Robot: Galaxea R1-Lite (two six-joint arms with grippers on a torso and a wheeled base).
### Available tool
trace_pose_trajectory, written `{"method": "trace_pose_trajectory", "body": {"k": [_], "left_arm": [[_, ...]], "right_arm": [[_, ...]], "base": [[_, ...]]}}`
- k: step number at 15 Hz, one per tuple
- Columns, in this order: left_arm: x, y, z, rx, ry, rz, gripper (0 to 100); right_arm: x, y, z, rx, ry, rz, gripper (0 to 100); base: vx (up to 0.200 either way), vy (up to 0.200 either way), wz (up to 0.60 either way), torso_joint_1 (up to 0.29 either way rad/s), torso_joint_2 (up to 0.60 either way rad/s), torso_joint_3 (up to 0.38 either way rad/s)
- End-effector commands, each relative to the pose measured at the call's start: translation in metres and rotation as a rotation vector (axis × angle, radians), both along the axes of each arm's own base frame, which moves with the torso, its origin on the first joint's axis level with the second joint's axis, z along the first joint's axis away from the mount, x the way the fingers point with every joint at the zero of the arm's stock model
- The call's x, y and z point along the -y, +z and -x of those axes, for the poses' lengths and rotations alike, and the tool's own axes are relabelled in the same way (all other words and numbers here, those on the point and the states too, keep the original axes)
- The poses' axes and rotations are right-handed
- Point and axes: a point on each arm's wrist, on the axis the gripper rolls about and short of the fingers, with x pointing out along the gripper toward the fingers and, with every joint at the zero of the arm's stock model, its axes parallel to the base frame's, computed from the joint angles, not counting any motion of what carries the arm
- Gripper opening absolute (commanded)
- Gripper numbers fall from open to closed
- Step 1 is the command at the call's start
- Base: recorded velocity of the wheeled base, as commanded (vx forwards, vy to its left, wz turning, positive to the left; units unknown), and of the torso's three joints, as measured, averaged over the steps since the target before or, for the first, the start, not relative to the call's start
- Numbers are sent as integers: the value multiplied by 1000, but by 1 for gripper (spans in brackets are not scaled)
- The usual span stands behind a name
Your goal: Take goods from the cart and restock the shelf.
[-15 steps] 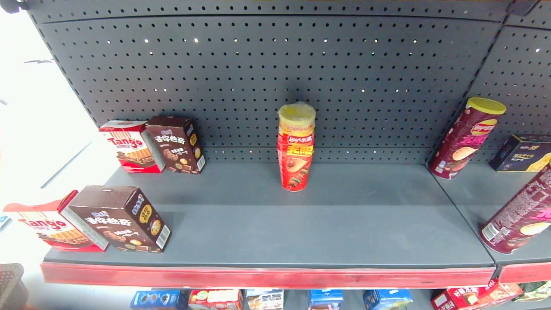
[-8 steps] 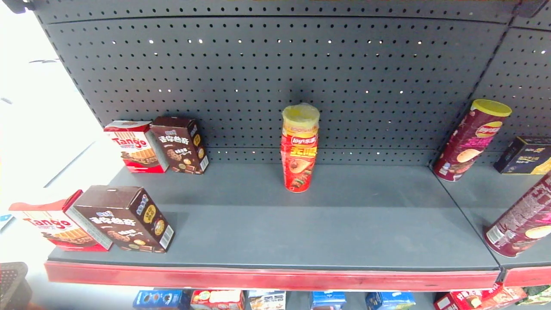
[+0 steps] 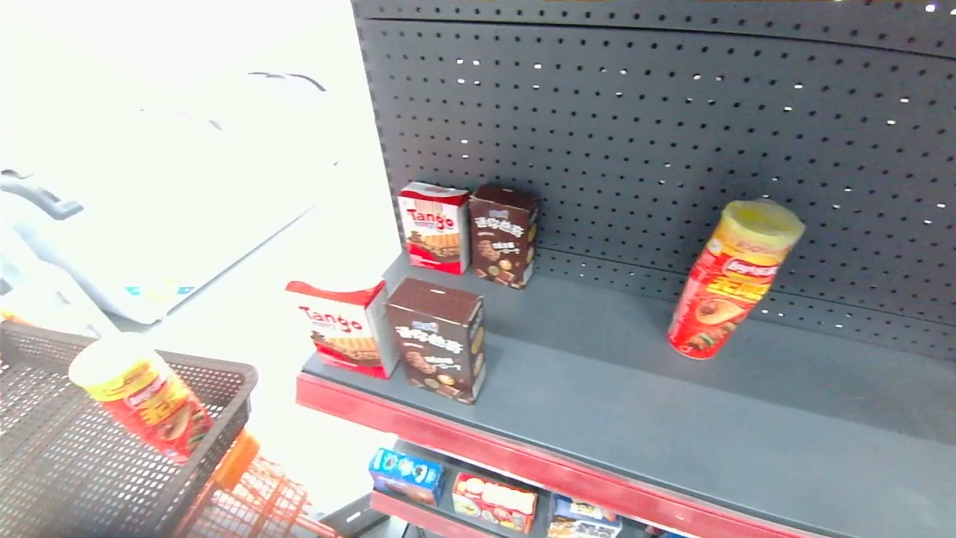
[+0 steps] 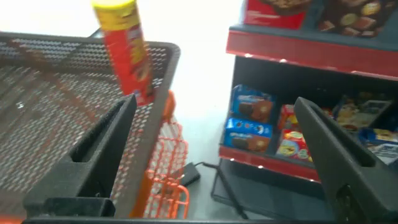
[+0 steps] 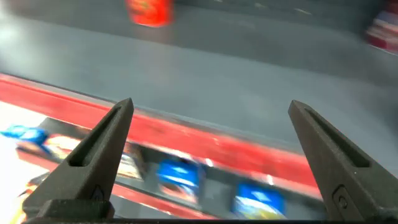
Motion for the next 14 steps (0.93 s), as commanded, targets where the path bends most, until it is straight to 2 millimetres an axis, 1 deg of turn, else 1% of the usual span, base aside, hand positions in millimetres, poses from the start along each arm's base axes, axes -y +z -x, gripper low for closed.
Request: {"method": "trace_pose_trajectory", "body": {"k": [1,14], "left_arm": [[0,0,0,1,-2,0,100],[0,0,0,1,-3,-2,100]], "right_arm": [[0,0,0,0,1,-1,100],[0,0,0,0,1,-1,100]], "base": [[0,0,600,2,2,2],[0,0,0,0,0,0]]}}
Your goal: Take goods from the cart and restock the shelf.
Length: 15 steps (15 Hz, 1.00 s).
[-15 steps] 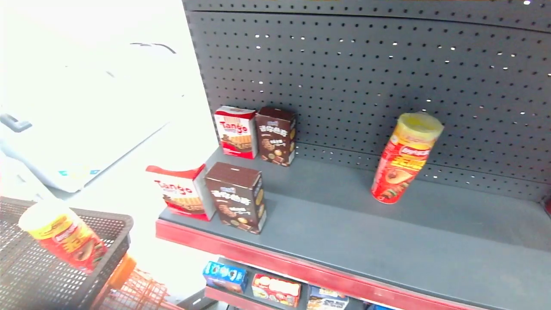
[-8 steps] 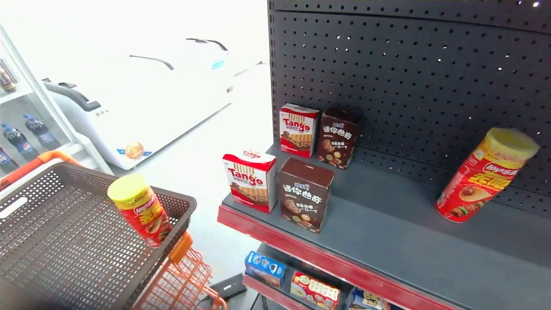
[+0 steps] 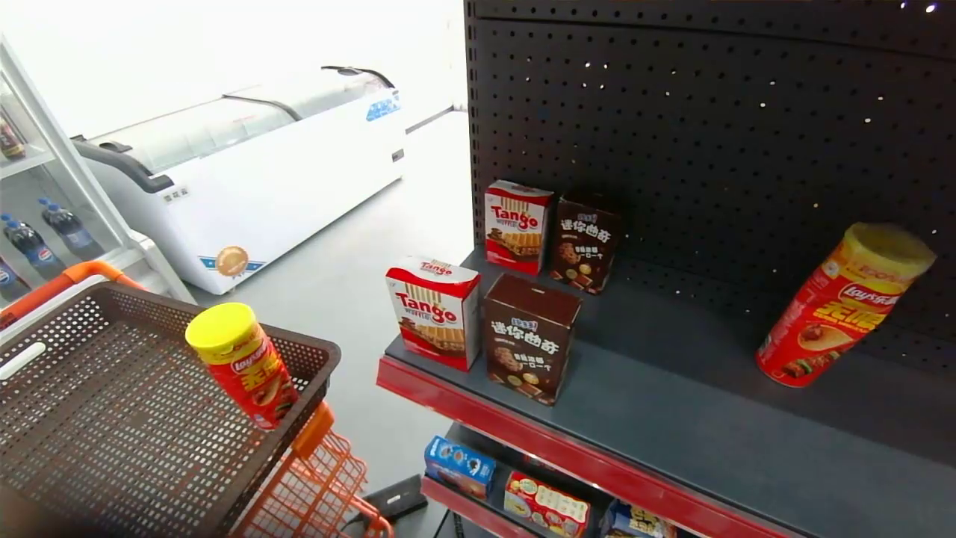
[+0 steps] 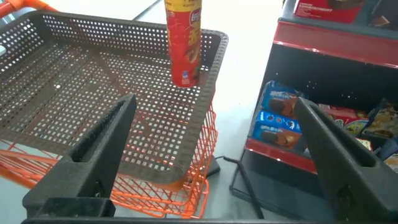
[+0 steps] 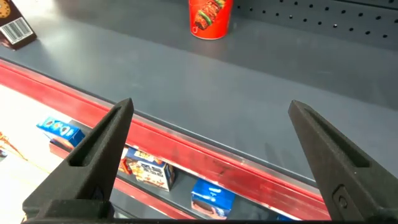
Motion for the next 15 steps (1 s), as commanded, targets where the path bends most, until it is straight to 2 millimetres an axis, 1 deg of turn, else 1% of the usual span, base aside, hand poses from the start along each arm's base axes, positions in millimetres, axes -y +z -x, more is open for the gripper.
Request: {"method": "trace_pose_trajectory", "body": {"k": [1,3,4,5,6,7,8,9,10,11,12,13,14,15], "left_arm": [[0,0,0,1,2,-2,100],[0,4,1,18,14,-5,100],[0,30,8,78,15,-14,100],[0,62,-2,-40,18,-23,100],[-1,88,-12,-73,35,-22,100],[-1,102,-26,-120,33,-24,100],[-1,118,-50,-176,37,-16,100],[-1,129,-72,-180,30,-9,100],[-2,132,-93,-200,44,-6,100],[-6,131,-109,-231,70,-13,100],[-16,125,-129,-293,135,-67,100],[-20,120,-143,-317,142,-88,100],[-20,117,-151,-326,131,-88,100],[-18,101,-168,-331,102,-99,100]], "right_arm": [[0,0,0,-1,0,-1,100],[0,0,0,0,0,-1,100],[0,0,0,-1,0,-1,100],[0,0,0,0,0,-1,100],[0,0,0,0,0,-1,100],[0,0,0,-1,0,1,100],[0,0,0,0,0,1,100],[0,0,0,0,0,-1,100],[0,0,0,0,0,-1,100],[0,0,0,0,0,-1,100],[0,0,0,0,0,-1,100],[0,0,0,-1,0,-1,100],[0,0,0,0,0,1,100],[0,0,0,-1,0,-1,100]], "base": [[0,0,0,0,0,0],[0,0,0,0,0,0],[0,0,0,0,0,0],[0,0,0,0,0,0],[0,0,0,0,0,0],[0,0,0,0,0,0],[0,0,0,0,0,0],[0,0,0,0,0,0],[0,0,0,0,0,0],[0,0,0,0,0,0],[0,0,0,0,0,0],[0,0,0,0,0,0],[0,0,0,0,0,0],[0,0,0,0,0,0]]}}
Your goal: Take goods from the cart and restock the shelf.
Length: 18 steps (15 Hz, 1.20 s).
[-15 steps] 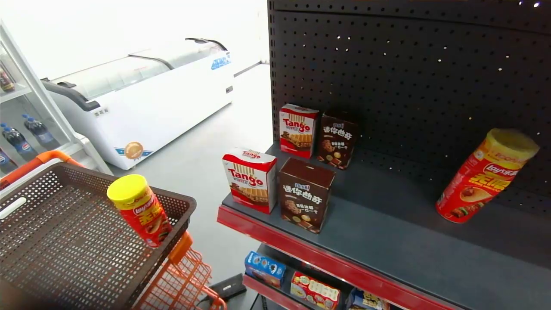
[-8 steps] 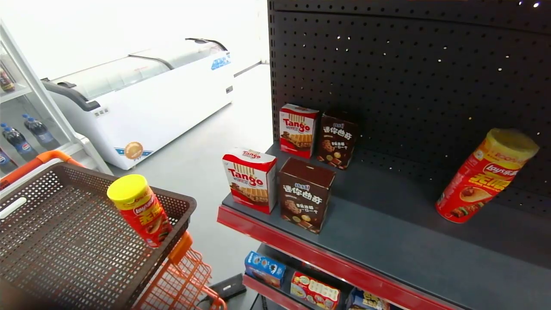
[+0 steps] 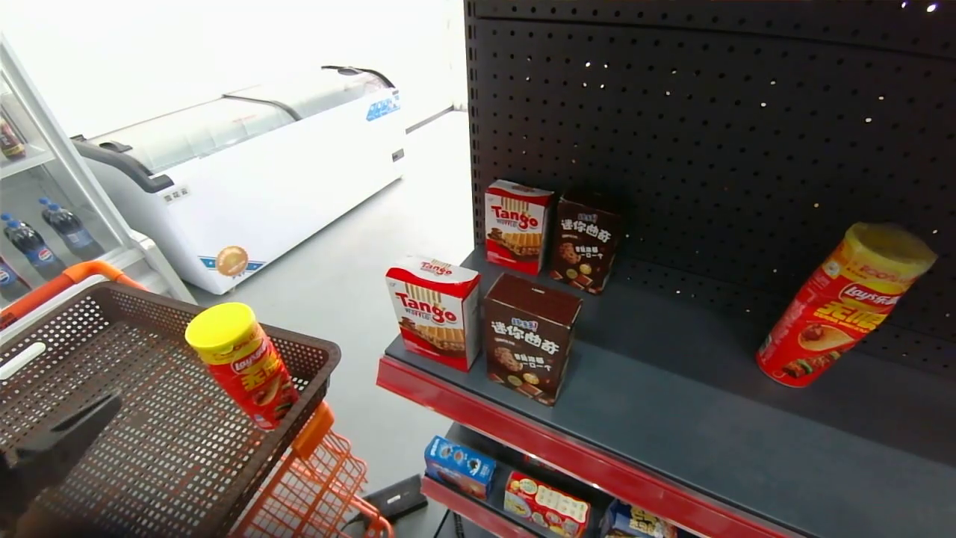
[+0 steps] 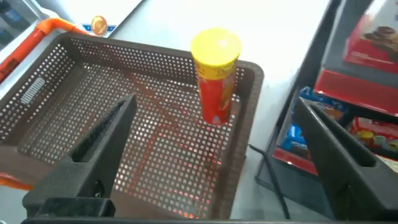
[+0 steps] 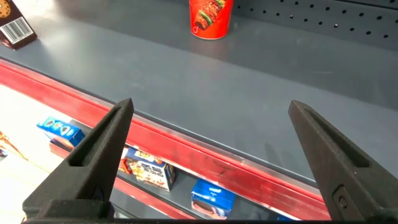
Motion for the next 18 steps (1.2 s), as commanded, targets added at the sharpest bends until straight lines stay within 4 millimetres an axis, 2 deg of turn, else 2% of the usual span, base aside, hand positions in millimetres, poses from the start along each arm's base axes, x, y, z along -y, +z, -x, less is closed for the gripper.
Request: {"method": "trace_pose_trajectory", "body": {"k": [1,5,13,14,18], "left_arm": [[-10,-42,-64,-154,13,-9,100],[-18,-82,-97,-104,33,-14,100],[-32,-109,-136,-93,69,-14,100],[-35,-112,-150,-83,69,-16,100],[-39,-119,-181,-54,65,-18,100]], "right_arm": [[0,0,0,1,0,-1,100],[0,0,0,1,0,-1,100],[0,0,0,1,0,-1,100],[0,0,0,1,0,1,100],[0,0,0,1,0,-1,100]], "base": [[0,0,0,0,0,0],[0,0,0,0,0,0],[0,0,0,0,0,0],[0,0,0,0,0,0],[0,0,0,0,0,0]]}}
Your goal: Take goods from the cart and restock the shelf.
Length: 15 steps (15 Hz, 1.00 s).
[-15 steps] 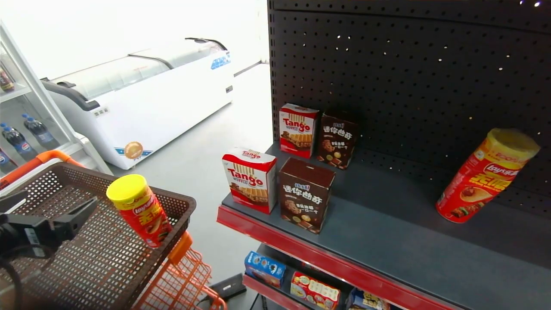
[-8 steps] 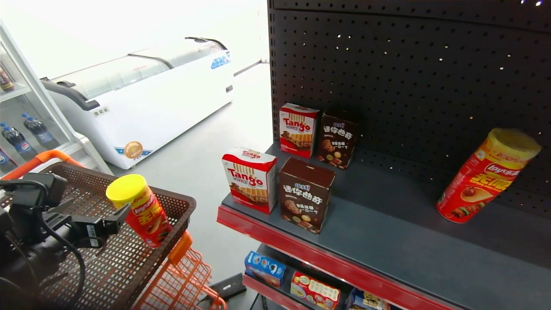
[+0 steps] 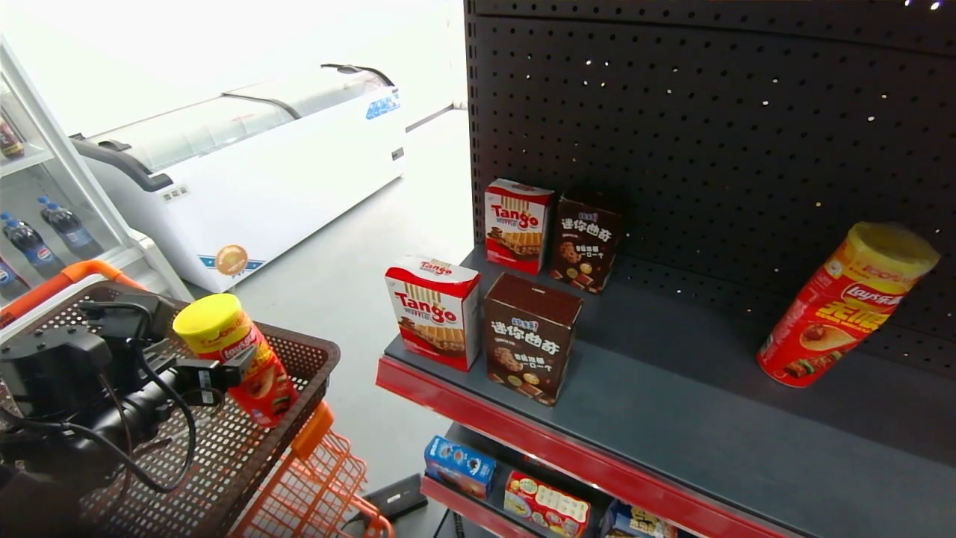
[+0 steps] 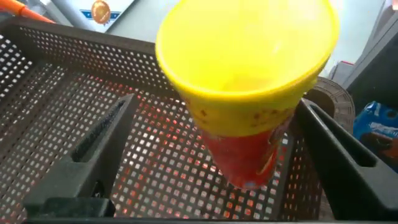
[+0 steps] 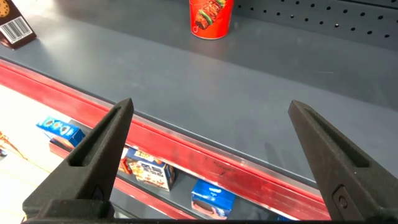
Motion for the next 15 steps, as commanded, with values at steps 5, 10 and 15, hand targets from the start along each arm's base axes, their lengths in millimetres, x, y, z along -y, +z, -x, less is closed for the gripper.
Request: {"method": "trace_pose_trajectory", "body": {"k": [5,10,15], "left_arm": [[1,-18,-34,-16,-21,8,100],[4,-30,-49,-30,-37,14,100],[3,-37,-70,-13,-45,13,100]], "right_arm": [[0,0,0,0,0,-1,100],[0,0,0,-1,0,-1,100],[0,0,0,0,0,-1,100]], "base": [[0,0,0,0,0,0],[0,0,0,0,0,0],[0,0,0,0,0,0]]}}
